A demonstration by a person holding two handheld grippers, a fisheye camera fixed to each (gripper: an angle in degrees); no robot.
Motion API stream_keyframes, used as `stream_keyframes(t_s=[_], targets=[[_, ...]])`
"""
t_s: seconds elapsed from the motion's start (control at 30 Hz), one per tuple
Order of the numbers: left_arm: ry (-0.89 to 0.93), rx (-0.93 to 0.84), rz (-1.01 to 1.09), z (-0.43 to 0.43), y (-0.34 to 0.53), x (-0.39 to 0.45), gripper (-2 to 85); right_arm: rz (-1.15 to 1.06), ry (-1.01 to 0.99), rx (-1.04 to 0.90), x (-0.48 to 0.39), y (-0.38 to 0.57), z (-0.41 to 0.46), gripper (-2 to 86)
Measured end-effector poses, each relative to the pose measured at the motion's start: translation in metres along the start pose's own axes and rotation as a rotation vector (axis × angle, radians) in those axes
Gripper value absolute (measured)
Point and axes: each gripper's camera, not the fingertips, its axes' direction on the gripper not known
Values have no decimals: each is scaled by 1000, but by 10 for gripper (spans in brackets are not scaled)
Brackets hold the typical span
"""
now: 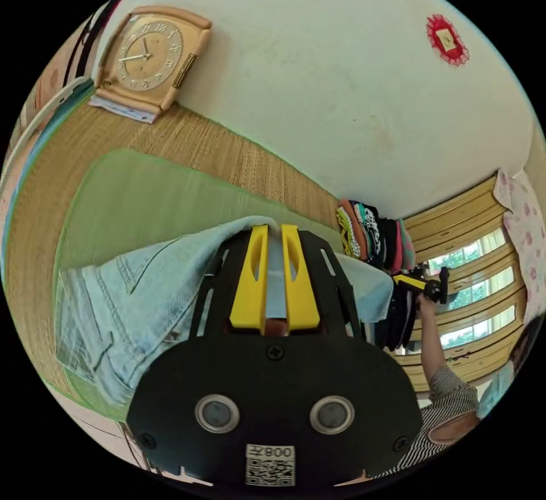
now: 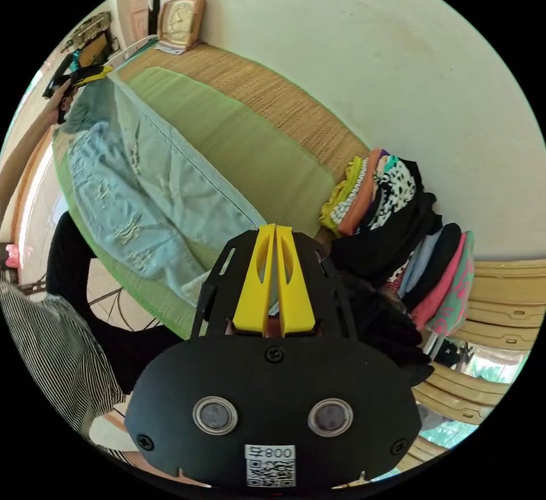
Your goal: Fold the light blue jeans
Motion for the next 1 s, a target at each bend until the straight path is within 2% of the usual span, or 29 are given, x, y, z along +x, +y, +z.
stream_keyframes(t_s=[0.03, 0.1, 0.13, 0.27, 0.33, 0.5, 0.6, 0.7, 0.87, 1.0], targets=[[-55, -16, 5, 5, -8, 6, 57, 46, 53, -42, 25, -17, 4, 1], [-164, -83, 3, 27, -20, 15, 61, 97, -38, -95, 53, -30, 15, 5], [-155, -84, 14, 30, -19, 15, 58, 113, -108, -92, 63, -29, 21, 8], [31, -73, 38, 37, 31, -16, 64, 92, -177, -32, 64, 12, 44, 24], [36, -94, 18, 33, 65, -37, 70, 91, -223, -73, 62, 59, 67, 53], [-21, -127, -269, 2, 187, -111, 83, 258, -476, -114, 84, 168, 87, 86], [-9, -117, -420, -10, 244, -129, 87, 371, -475, -111, 100, 223, 77, 90], [74, -110, -483, -2, 275, -129, 89, 486, -468, -112, 120, 260, 79, 105], [252, -176, -456, 39, 279, -113, 83, 612, -552, -145, 155, 279, 102, 102], [244, -303, -428, 75, 277, -105, 65, 731, -615, -146, 185, 293, 113, 92]])
